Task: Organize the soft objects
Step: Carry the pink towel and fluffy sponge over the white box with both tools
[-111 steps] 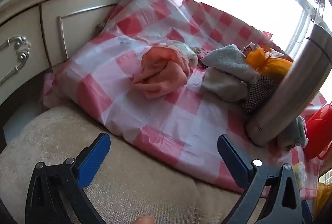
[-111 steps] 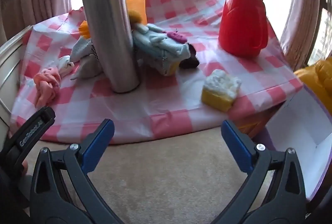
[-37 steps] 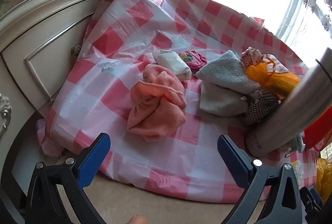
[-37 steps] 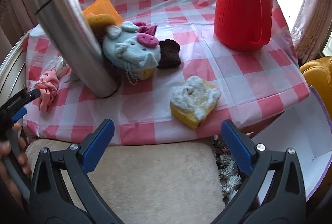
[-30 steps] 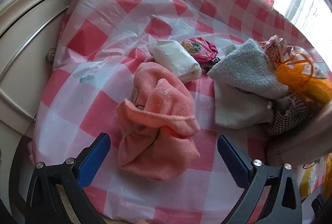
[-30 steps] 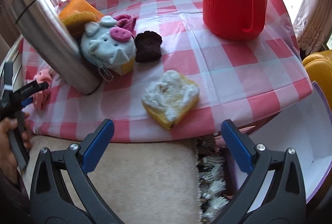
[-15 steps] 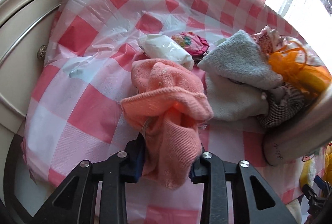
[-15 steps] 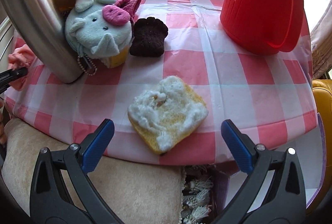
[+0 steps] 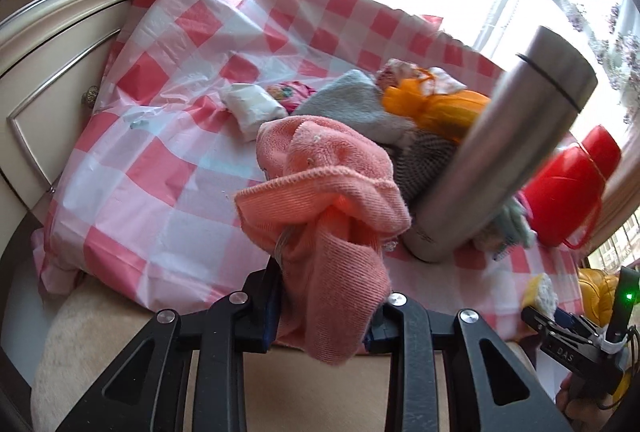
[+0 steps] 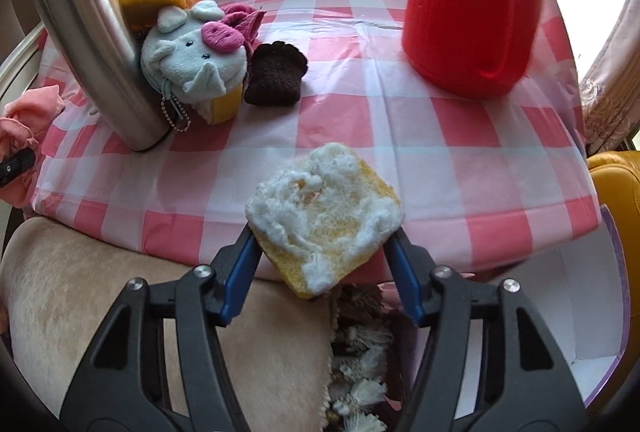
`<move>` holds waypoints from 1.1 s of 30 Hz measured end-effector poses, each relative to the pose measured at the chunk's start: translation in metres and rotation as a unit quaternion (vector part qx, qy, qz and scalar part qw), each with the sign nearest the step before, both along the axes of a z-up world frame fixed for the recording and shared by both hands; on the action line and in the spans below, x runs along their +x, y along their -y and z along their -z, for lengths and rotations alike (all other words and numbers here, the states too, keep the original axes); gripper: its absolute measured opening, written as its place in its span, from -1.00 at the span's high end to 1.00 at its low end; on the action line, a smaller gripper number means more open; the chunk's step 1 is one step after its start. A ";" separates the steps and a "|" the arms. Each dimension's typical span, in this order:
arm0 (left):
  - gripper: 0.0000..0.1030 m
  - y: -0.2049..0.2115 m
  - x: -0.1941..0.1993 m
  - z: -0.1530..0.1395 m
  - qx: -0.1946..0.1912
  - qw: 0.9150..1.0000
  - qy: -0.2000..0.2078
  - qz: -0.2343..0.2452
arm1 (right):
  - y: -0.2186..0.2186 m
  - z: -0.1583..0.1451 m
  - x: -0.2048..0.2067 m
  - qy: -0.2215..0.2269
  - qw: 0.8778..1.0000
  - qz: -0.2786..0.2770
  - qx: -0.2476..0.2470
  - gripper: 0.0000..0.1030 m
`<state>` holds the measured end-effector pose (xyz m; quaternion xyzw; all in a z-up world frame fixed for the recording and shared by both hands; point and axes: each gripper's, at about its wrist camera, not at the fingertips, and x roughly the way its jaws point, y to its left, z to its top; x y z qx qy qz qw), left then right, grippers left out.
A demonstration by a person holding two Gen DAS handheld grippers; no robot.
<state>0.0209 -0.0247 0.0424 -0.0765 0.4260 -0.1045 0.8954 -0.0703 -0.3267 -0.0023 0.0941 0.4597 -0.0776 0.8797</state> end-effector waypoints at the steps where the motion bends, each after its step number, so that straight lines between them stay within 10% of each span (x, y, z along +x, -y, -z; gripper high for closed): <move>1: 0.39 0.004 -0.005 -0.001 -0.001 1.000 0.003 0.006 | 0.003 -0.002 -0.009 0.004 1.000 0.004 -0.001 -0.26; 17: 0.39 0.121 -0.081 -0.023 -0.038 0.982 0.022 0.183 | 0.085 0.020 -0.124 -0.044 0.993 0.087 -0.060 -0.26; 33: 0.20 0.291 -0.170 -0.007 -0.014 0.910 -0.034 0.413 | 0.146 0.058 -0.196 -0.097 0.981 0.161 -0.042 -0.47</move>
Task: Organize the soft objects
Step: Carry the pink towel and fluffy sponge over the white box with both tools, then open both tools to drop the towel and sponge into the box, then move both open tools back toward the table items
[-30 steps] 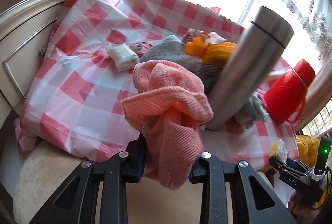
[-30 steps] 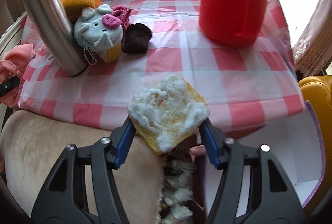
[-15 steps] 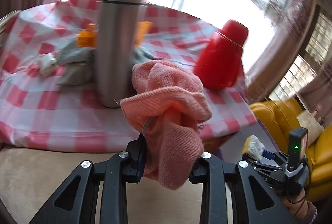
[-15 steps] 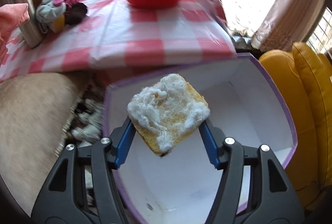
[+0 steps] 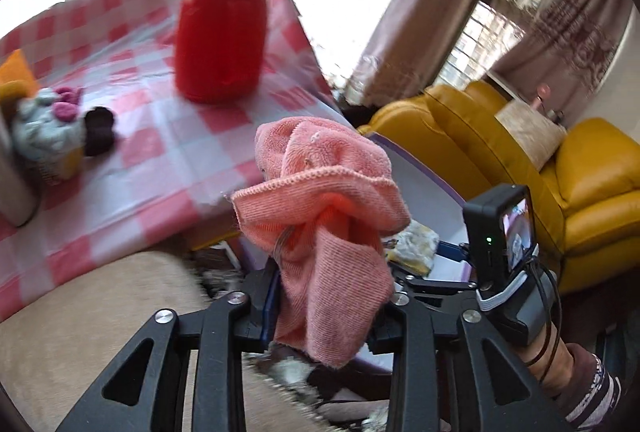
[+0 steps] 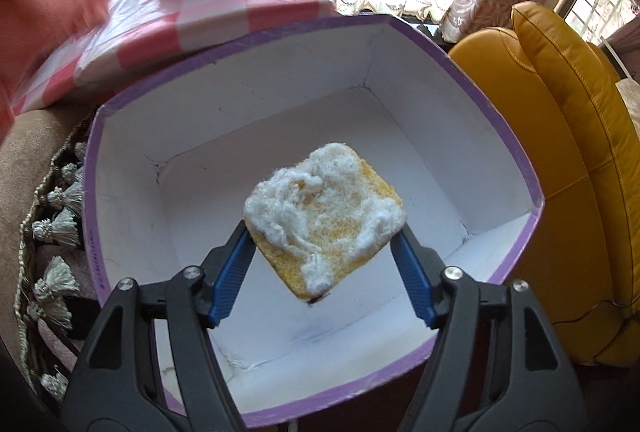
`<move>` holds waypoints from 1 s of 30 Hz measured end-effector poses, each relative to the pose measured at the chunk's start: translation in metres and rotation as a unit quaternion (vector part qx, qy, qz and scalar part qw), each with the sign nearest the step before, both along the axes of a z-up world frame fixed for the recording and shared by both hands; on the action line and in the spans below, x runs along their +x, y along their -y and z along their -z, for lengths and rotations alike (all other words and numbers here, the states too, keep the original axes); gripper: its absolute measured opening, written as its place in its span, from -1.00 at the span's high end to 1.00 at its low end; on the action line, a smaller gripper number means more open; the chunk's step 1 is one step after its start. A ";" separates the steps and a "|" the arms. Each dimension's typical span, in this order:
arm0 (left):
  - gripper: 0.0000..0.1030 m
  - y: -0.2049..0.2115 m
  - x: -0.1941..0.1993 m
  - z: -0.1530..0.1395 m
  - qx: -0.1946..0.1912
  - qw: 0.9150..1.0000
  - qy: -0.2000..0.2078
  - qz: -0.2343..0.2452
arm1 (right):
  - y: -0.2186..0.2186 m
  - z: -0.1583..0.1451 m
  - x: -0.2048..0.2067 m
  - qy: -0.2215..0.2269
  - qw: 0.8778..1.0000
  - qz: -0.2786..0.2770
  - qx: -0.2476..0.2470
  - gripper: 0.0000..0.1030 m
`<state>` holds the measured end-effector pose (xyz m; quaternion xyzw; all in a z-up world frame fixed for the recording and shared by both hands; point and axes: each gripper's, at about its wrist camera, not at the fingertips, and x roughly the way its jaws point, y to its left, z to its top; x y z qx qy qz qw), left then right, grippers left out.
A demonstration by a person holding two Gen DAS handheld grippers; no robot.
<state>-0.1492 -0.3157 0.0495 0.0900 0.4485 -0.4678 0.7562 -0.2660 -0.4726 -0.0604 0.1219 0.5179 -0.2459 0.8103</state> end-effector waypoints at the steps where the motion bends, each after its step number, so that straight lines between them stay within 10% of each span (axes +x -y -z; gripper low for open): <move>1: 0.08 0.008 -0.003 0.002 0.007 1.000 -0.006 0.010 | 0.001 0.002 -0.001 -0.003 1.000 -0.002 0.001 -0.57; 5: -0.55 0.010 -0.005 0.000 0.011 1.000 0.010 0.003 | -0.003 0.010 0.004 -0.016 0.999 -0.027 0.017 -0.64; 12: -0.55 -0.040 0.026 -0.010 0.005 0.997 0.025 -0.070 | -0.055 0.036 0.026 -0.028 0.990 -0.129 0.057 -0.64; 30: -0.55 -0.142 0.067 -0.002 -0.046 0.982 -0.004 -0.182 | -0.063 0.028 0.123 0.014 0.981 -0.161 0.103 -0.47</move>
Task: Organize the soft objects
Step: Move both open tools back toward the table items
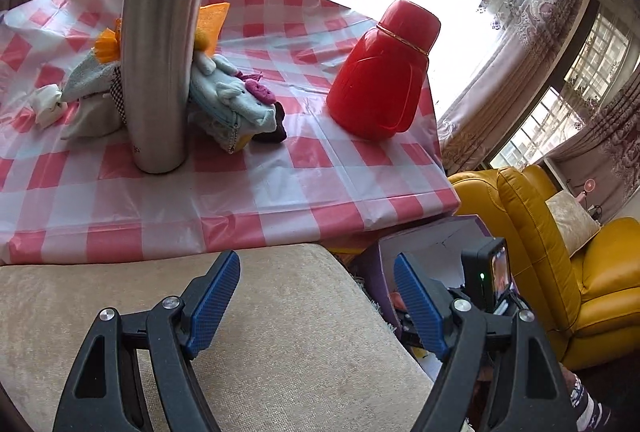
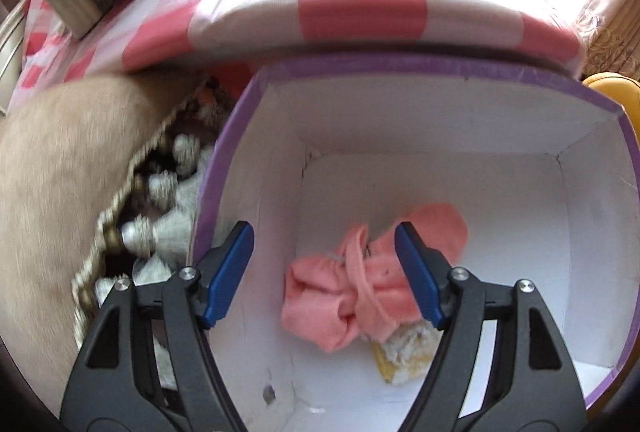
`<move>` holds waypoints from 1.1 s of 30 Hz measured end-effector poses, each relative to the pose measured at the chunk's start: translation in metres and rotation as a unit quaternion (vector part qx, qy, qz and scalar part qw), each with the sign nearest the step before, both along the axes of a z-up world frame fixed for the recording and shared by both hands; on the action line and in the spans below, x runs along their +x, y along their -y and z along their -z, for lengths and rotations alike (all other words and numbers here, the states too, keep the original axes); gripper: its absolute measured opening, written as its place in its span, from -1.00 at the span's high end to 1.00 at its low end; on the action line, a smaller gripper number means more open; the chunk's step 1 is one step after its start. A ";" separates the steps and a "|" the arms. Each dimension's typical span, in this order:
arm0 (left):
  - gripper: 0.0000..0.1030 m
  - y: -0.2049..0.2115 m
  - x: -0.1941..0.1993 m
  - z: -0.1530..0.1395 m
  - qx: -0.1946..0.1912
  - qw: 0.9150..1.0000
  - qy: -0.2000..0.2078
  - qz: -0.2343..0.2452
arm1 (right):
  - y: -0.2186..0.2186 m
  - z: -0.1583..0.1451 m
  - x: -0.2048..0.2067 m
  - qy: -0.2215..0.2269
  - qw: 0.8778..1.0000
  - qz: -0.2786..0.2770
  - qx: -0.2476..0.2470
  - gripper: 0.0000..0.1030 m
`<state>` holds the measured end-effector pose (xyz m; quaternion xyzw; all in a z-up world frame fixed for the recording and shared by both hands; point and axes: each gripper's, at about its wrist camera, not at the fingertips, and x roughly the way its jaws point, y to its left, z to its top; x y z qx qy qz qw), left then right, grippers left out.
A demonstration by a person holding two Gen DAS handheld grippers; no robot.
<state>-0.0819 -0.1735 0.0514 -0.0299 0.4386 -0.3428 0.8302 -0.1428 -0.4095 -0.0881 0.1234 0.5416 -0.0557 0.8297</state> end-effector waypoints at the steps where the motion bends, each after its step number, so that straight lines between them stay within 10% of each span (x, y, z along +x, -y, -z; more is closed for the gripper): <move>1: -0.55 -0.001 0.000 0.001 -0.002 1.000 -0.002 0.000 | 0.000 -0.001 0.007 0.002 1.000 -0.007 -0.004 -0.46; 6: -0.55 -0.003 0.000 -0.002 -0.008 1.000 0.004 0.003 | -0.016 -0.002 0.036 0.009 0.998 -0.056 -0.009 -0.31; 13: -0.55 -0.020 0.004 -0.010 -0.006 0.999 0.028 -0.028 | 0.001 -0.010 0.031 0.011 1.000 0.020 0.005 -0.51; 23: -0.56 -0.078 0.025 -0.026 -0.007 0.991 0.083 -0.103 | -0.015 -0.085 -0.016 0.132 0.982 0.040 -0.129 -0.69; 33: -0.58 -0.132 0.056 -0.021 -0.022 0.984 0.065 -0.165 | -0.078 -0.127 0.002 0.198 0.974 0.000 -0.111 -0.73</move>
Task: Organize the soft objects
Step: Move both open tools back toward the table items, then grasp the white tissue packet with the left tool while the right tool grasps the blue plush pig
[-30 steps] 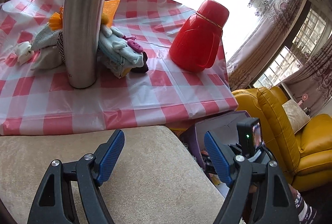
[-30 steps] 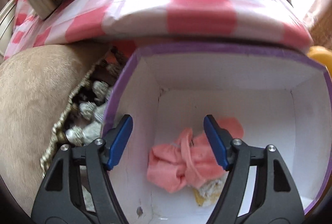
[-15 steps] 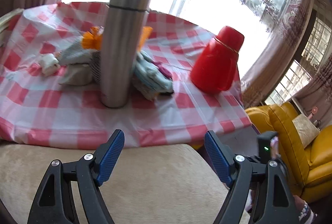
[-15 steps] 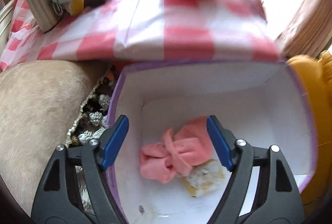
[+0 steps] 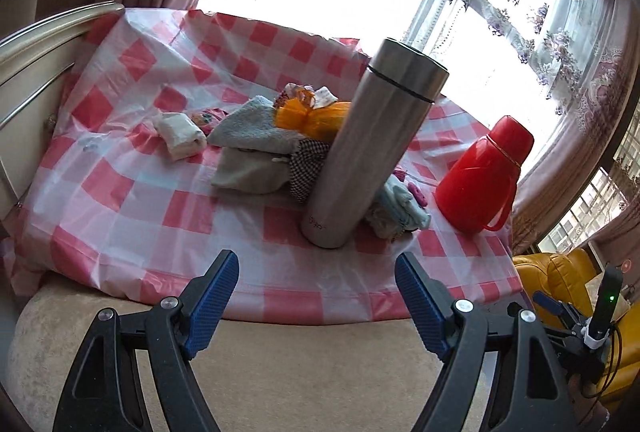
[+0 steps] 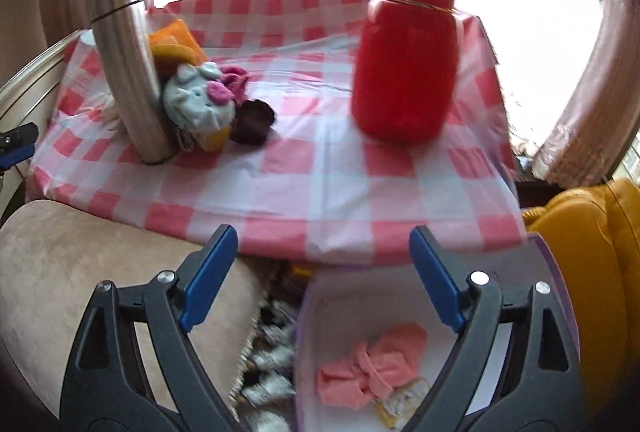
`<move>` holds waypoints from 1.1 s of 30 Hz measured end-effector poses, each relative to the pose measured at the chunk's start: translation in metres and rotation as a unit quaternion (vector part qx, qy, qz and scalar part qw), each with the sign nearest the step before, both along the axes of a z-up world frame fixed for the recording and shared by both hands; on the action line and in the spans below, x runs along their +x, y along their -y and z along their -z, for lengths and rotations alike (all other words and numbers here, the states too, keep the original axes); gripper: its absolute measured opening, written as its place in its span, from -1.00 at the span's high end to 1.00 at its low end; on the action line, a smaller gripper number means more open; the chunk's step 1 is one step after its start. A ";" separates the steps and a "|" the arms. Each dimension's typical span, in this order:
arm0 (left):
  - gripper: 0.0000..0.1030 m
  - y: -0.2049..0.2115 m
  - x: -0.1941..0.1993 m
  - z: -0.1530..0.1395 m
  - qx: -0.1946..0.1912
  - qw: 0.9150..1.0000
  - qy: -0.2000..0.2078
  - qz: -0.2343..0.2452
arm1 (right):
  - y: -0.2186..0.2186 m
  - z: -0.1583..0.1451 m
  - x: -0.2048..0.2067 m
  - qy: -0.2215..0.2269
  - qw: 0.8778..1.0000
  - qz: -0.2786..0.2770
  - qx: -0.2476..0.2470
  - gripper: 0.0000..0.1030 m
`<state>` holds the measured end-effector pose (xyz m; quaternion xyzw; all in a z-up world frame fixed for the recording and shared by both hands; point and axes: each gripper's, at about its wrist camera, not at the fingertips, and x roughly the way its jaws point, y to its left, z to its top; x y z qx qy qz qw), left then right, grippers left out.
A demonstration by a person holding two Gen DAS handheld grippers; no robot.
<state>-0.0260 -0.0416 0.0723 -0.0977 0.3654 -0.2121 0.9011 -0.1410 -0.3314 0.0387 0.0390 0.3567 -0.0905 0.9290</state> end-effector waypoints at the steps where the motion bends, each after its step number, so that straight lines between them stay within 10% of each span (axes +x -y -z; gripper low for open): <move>1: -0.58 -0.004 0.003 0.000 0.000 1.000 0.001 -0.004 | -0.006 -0.003 0.010 0.003 1.000 -0.011 -0.005 -0.73; 16: -0.58 -0.059 0.113 -0.007 0.032 0.992 0.009 -0.121 | -0.051 -0.017 0.115 0.023 0.994 -0.104 -0.010 -0.77; 33: -0.58 -0.079 0.263 0.084 -0.008 0.963 -0.161 -0.217 | -0.075 -0.002 0.188 -0.006 0.984 -0.170 -0.061 -0.80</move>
